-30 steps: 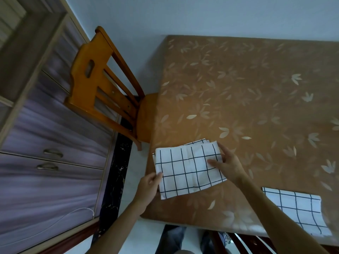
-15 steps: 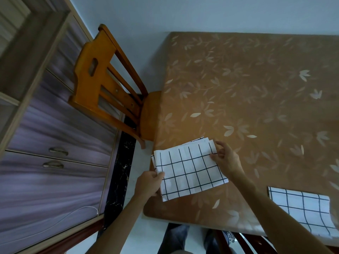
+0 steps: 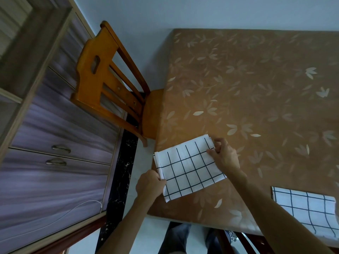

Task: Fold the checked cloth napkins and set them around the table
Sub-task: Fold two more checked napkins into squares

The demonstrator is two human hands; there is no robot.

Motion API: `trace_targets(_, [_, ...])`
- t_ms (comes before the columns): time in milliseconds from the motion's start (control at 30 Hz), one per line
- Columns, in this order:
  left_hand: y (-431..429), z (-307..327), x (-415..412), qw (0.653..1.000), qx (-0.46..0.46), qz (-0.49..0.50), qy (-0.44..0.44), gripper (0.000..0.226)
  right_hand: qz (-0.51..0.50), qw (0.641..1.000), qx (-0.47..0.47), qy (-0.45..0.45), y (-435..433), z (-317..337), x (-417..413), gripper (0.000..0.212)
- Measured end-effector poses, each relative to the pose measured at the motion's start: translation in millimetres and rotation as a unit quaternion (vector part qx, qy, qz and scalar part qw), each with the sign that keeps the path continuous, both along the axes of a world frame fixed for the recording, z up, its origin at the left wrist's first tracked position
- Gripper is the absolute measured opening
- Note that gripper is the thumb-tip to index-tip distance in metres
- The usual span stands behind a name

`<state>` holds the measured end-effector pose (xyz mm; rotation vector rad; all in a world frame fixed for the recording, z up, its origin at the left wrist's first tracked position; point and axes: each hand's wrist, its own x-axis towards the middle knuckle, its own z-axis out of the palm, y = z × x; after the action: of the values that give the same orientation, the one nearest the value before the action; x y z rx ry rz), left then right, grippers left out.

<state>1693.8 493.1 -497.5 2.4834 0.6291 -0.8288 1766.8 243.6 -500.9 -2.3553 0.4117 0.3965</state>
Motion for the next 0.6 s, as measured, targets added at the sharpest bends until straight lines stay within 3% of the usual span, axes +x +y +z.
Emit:
trace_targets(167, [9, 0, -3, 0.999, -0.007, -0.006, 0.031, 0.038, -0.005, 1.000, -0.019, 0.009, 2, -1, -1, 0.044])
trace_targets(333, [6, 0, -11, 0.993, 0.077, -0.088, 0.005, 0.034, 0.001, 0.998, -0.055, -0.005, 0, -4, -6, 0.041])
trace_targets(433, [-3, 8, -11, 0.976, 0.152, -0.130, -0.082, 0.028, 0.014, 0.997, -0.079, -0.010, 1, -7, -6, 0.041])
trace_targets(500, [-7, 8, -9, 0.955, 0.182, -0.162, -0.167, 0.051, 0.016, 0.996, -0.087, -0.019, 3, -9, -8, 0.039])
trace_targets(600, [-17, 2, -7, 0.916, 0.136, -0.254, -0.280, 0.072, 0.012, 0.995, -0.091, -0.043, 6, -12, -11, 0.035])
